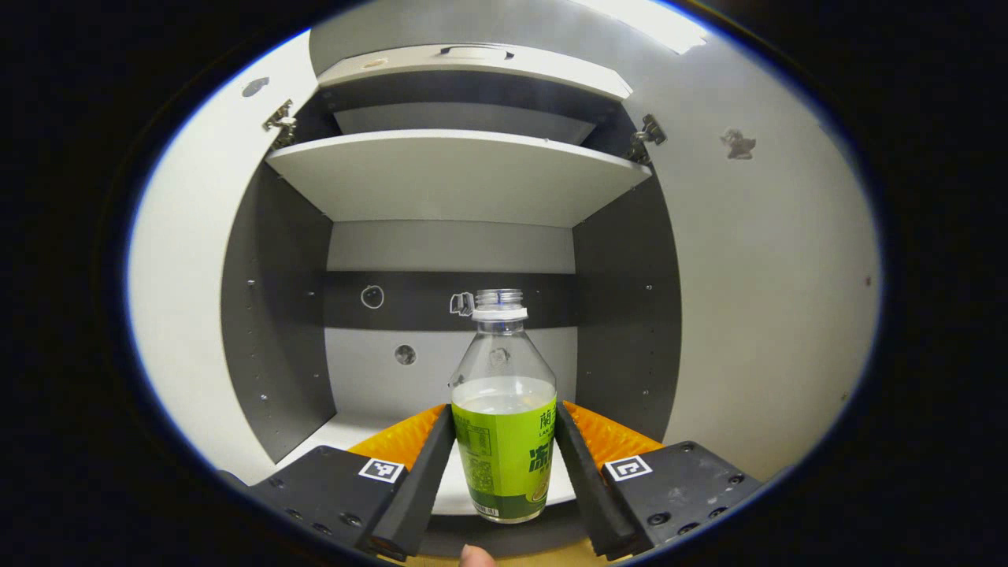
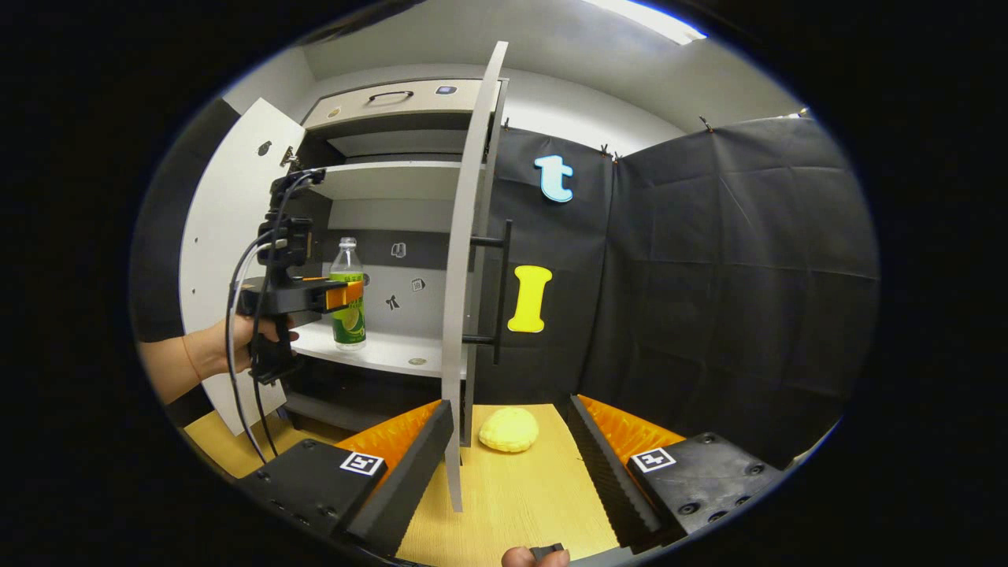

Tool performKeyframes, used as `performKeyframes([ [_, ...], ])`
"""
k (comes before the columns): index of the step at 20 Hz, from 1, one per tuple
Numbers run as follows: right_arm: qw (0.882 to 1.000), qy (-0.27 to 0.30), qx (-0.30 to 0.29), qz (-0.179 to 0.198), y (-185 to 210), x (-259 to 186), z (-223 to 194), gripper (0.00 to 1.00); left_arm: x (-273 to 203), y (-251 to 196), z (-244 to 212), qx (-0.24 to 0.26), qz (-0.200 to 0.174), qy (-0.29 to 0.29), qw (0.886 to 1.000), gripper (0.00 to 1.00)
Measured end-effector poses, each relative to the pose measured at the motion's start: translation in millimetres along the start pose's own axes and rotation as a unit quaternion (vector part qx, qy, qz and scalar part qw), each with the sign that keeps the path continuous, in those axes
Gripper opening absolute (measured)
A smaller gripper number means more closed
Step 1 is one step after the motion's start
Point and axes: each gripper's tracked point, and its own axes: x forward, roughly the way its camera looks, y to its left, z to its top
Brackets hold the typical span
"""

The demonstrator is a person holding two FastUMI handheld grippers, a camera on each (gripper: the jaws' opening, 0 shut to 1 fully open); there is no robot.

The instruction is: Grasp the bottle in the cabinet with the left hand and place it on the coaster, then close the right door with the right hand and the left door with the left hand.

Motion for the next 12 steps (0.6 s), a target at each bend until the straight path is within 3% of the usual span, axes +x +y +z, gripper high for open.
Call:
performKeyframes([
  [4,1.000,-0.005,-0.005,0.001,11,-10,4,0.98,-60,15,-12,0.019,0.011,-0.014,1.000,0.77],
  [12,0.999,-0.040,0.005,-0.007,20,-22,20,0.98,-166,9,-78,-0.012,0.007,-0.009,1.000,0.77],
])
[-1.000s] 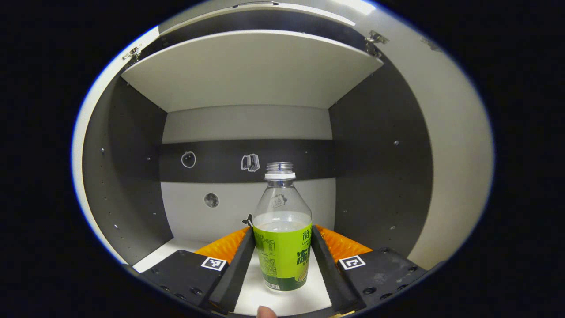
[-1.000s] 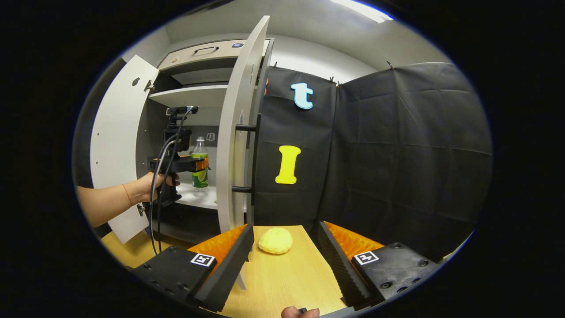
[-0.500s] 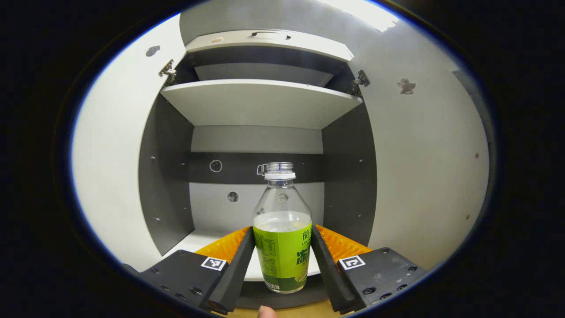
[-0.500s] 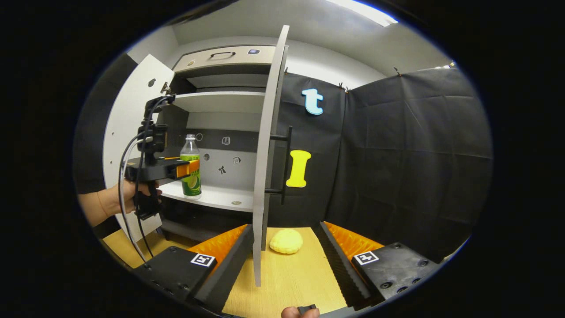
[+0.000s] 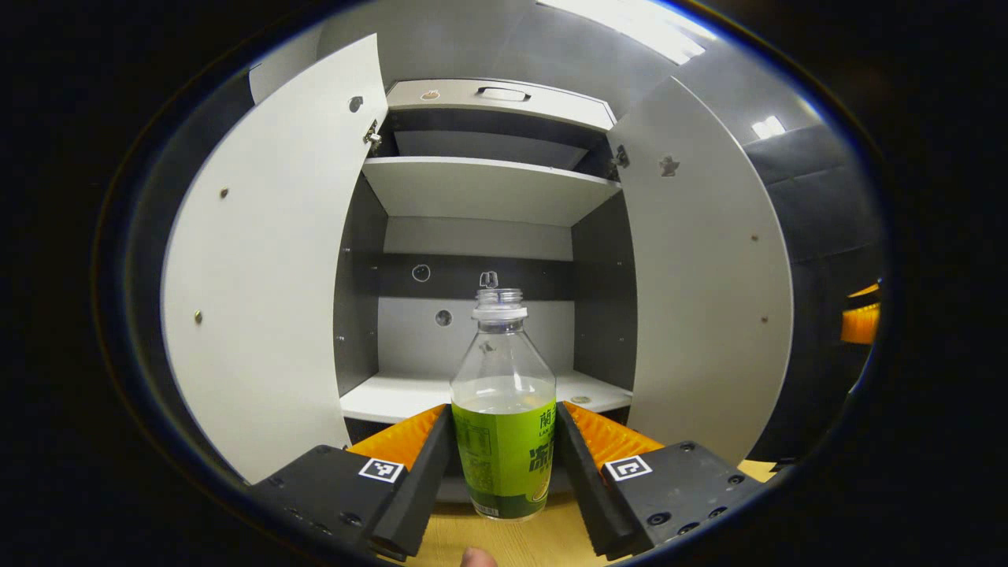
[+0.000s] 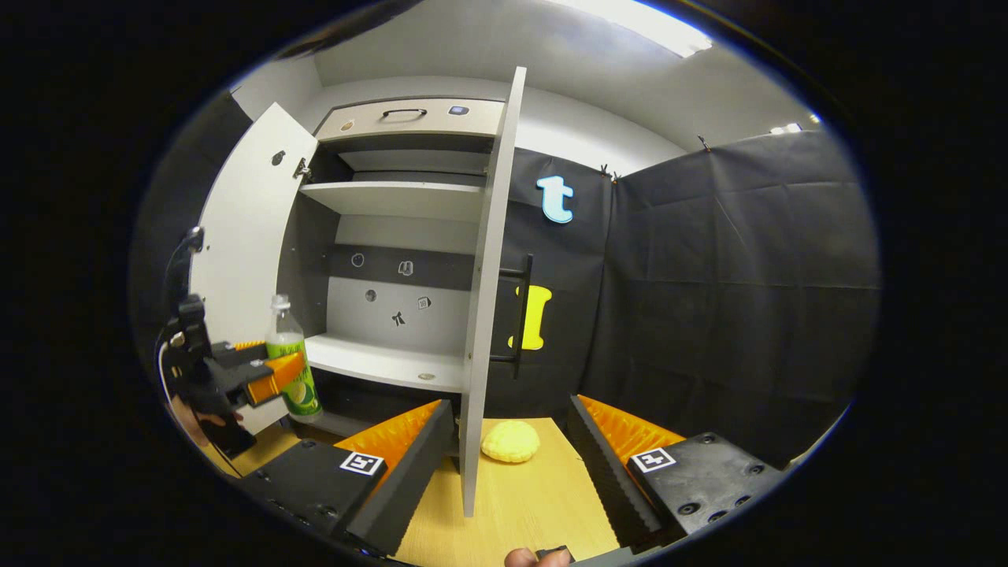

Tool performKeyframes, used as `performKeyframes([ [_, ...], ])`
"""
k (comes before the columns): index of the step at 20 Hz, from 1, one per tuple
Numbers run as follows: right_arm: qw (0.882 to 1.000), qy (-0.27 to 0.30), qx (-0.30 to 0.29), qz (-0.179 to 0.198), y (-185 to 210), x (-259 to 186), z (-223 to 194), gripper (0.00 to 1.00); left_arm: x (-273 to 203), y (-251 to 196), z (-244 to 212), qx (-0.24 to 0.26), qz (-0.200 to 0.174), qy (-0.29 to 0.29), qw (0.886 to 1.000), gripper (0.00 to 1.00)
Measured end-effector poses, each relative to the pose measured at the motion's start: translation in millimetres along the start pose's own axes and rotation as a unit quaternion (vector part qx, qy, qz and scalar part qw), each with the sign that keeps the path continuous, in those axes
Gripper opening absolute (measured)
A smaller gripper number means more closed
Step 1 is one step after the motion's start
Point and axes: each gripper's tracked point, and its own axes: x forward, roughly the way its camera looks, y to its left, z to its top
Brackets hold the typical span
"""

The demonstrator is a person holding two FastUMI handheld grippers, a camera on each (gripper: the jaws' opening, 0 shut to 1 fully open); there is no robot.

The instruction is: Grasp the bottle in the cabinet with the left hand and place it on the coaster, then close the right door with the right hand and the left door with the left hand.

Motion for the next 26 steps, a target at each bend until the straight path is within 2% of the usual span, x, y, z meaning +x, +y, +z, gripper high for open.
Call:
performKeyframes([
  [5,1.000,-0.009,-0.007,0.010,11,-6,2,0.98,-55,-18,-68,0.007,0.007,0.026,1.000,0.77],
  [8,0.999,-0.020,-0.017,0.021,17,-6,14,0.98,-78,-40,-104,0.012,-0.014,0.038,0.999,0.78],
  [12,0.999,-0.017,0.020,0.029,21,0,27,0.98,-103,-63,-152,0.004,-0.044,0.055,0.998,0.78],
  [16,1.000,-0.021,0.017,0.010,5,6,37,0.98,-114,-69,-194,0.011,-0.054,0.067,0.996,0.78],
  [19,1.000,-0.018,0.017,-0.003,-4,8,40,0.98,-116,-73,-218,-0.002,-0.055,0.079,0.995,0.78],
  [26,1.000,-0.002,0.013,-0.014,-5,6,30,0.98,-113,-89,-239,-0.006,-0.061,0.074,0.995,0.78],
])
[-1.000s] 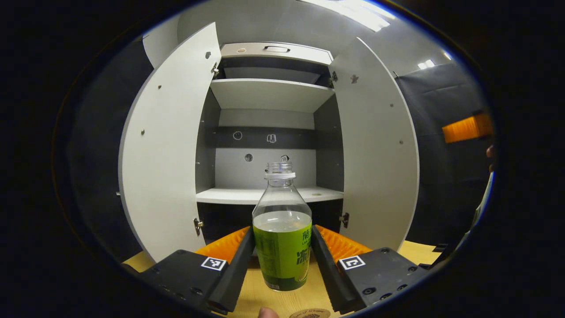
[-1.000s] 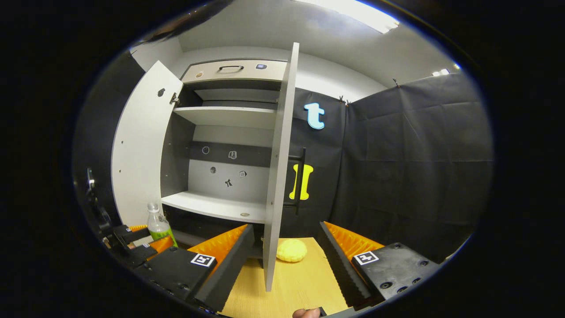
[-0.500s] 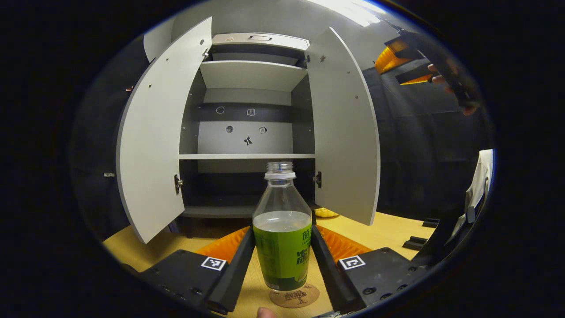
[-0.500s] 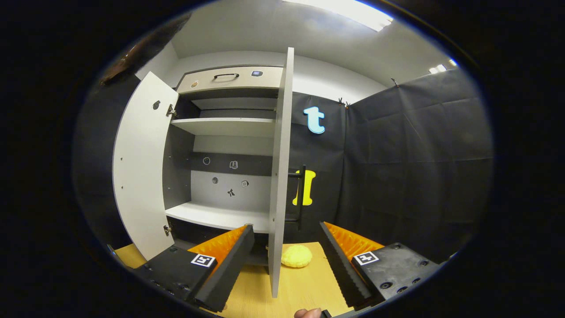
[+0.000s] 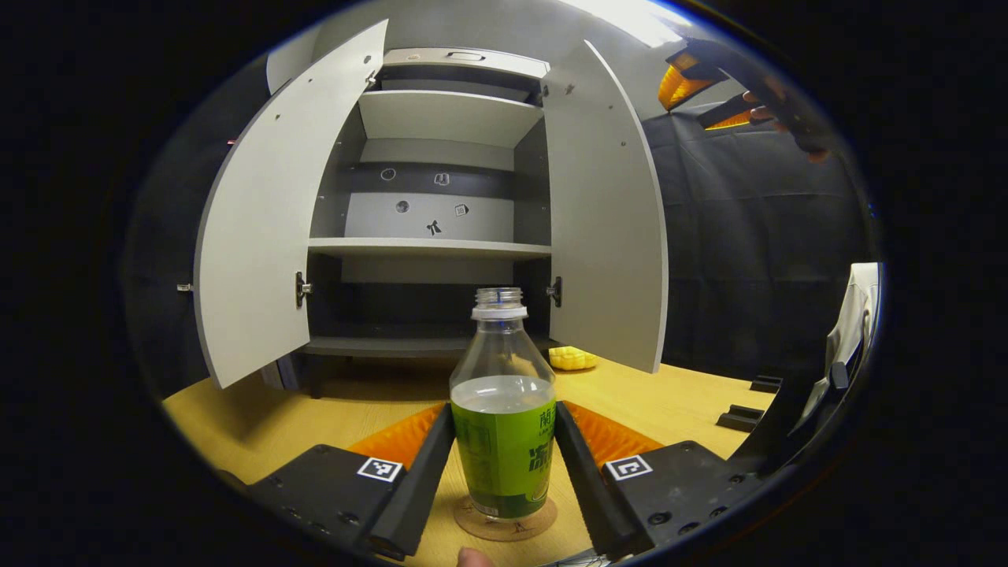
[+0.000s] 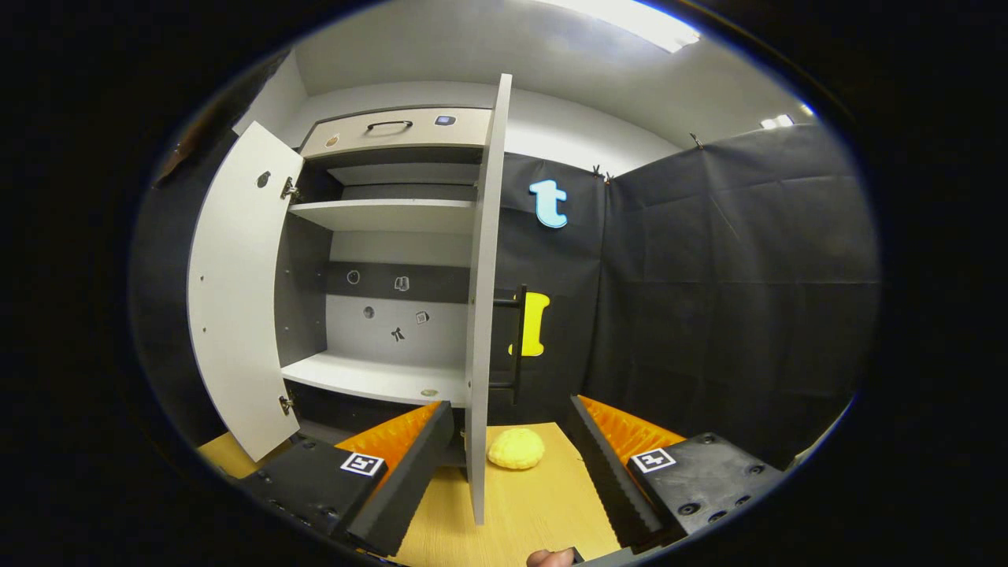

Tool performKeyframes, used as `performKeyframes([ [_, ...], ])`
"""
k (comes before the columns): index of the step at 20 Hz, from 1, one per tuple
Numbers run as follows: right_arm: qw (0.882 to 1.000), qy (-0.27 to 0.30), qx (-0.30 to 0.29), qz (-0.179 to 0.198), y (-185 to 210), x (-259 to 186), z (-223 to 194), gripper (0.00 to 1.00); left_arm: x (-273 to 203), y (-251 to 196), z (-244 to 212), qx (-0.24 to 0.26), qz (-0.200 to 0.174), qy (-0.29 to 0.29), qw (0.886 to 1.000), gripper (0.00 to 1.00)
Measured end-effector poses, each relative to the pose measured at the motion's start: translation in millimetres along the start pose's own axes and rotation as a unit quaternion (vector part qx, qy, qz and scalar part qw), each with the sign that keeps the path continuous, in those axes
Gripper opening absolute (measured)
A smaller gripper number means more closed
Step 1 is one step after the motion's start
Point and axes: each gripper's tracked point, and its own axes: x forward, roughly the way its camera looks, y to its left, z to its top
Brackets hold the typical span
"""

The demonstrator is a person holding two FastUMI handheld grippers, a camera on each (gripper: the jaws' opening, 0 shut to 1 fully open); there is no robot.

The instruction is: Grasp the bottle in the cabinet with the left hand and place it on the coaster, then close the right door with the right hand and the left door with the left hand.

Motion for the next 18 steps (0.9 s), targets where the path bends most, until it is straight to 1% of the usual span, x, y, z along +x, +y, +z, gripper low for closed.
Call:
performKeyframes([
  [3,1.000,-0.004,-0.008,-0.001,0,-2,1,0.98,2,-2,-6,0.009,0.000,-0.002,1.000,0.79],
  [9,1.000,0.005,-0.009,-0.005,-1,-6,-3,0.98,2,2,-16,0.007,0.008,0.005,1.000,0.79],
  [10,1.000,0.004,-0.008,-0.005,0,-7,-2,0.98,4,1,-18,0.009,0.006,0.010,1.000,0.81],
  [11,1.000,0.003,-0.007,-0.006,0,-8,-1,0.98,5,0,-21,0.012,0.005,0.019,1.000,0.81],
  [12,1.000,0.003,-0.005,-0.005,1,-9,-1,0.98,5,0,-22,0.013,0.002,0.023,1.000,0.90],
  [13,1.000,0.003,-0.003,-0.004,2,-9,-1,0.98,4,-1,-23,0.012,0.000,0.027,1.000,0.95],
  [14,1.000,0.004,-0.001,-0.003,5,-10,-1,0.98,2,-1,-25,0.009,-0.004,0.032,0.999,0.97],
  [18,1.000,0.007,0.004,0.001,13,-10,-5,0.98,-12,-3,-35,0.000,-0.017,0.048,0.999,0.97],
])
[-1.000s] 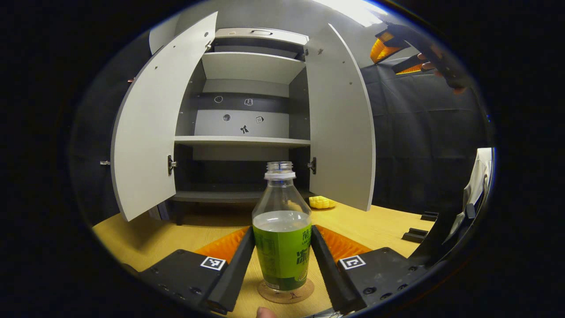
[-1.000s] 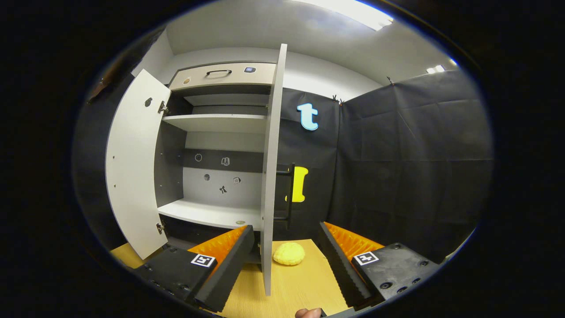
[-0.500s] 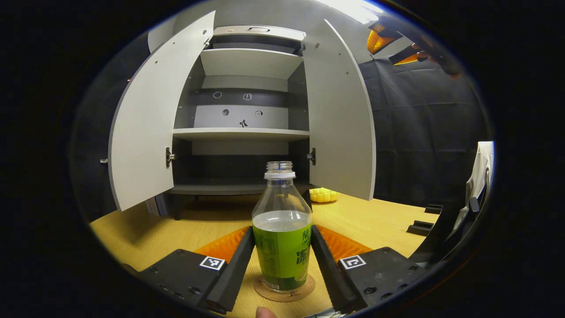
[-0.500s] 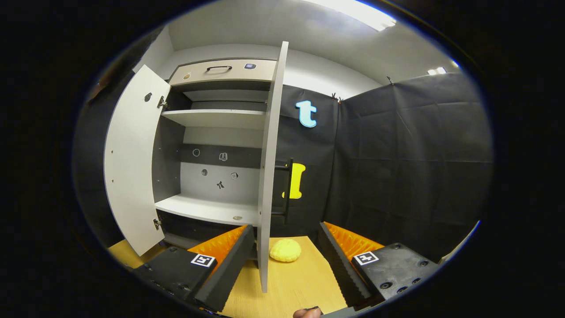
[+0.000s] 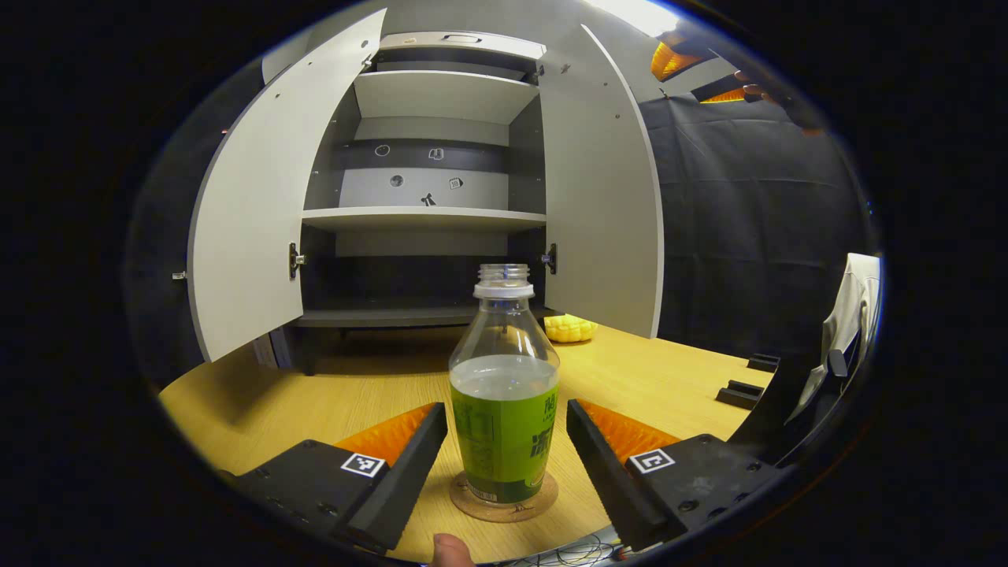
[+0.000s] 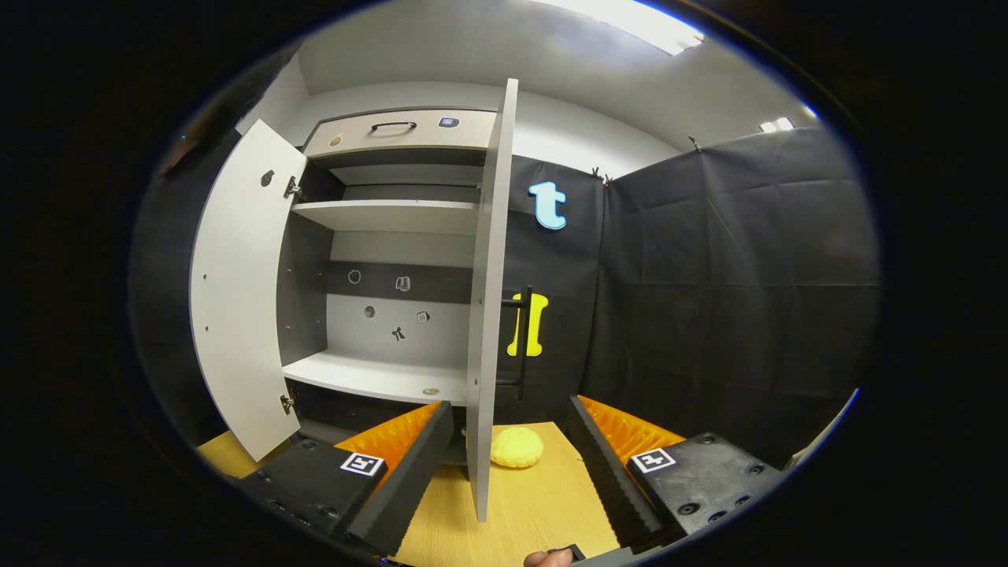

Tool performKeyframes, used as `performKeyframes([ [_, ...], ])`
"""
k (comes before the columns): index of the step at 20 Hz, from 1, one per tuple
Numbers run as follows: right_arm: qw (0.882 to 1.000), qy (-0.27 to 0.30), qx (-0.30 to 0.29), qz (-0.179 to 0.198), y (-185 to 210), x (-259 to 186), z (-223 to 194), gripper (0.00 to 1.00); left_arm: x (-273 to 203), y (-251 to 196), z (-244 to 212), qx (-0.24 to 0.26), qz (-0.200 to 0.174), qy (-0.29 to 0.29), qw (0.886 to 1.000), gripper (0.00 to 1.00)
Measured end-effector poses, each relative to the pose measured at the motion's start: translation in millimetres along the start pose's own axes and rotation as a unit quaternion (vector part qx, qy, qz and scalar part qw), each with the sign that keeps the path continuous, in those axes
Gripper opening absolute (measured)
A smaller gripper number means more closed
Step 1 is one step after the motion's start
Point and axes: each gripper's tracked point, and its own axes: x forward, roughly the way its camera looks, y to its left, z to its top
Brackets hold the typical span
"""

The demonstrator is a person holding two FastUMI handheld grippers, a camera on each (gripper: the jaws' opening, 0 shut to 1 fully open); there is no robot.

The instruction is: Grasp the bottle in the cabinet with the left hand and place it on the coaster, then close the right door with the right hand and the left door with the left hand.

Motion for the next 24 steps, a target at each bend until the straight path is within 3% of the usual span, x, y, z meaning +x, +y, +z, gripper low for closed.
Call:
performKeyframes([
  [6,0.999,0.022,0.026,0.009,0,5,-14,0.98,-53,17,18,0.002,0.013,0.025,1.000,0.97],
  [12,0.999,0.006,0.026,0.018,-12,27,-2,0.98,-87,74,132,-0.069,0.075,-0.009,0.995,0.97],
  [17,0.999,-0.004,0.033,0.027,-28,51,12,0.98,-110,142,231,-0.036,0.154,-0.057,0.986,0.96],
  [21,0.998,0.004,0.058,0.002,-63,68,15,0.97,-123,168,274,-0.063,0.193,-0.062,0.977,0.95],
  [24,0.997,0.005,0.073,-0.002,-79,87,11,0.97,-121,182,289,-0.048,0.211,-0.053,0.975,0.95],
])
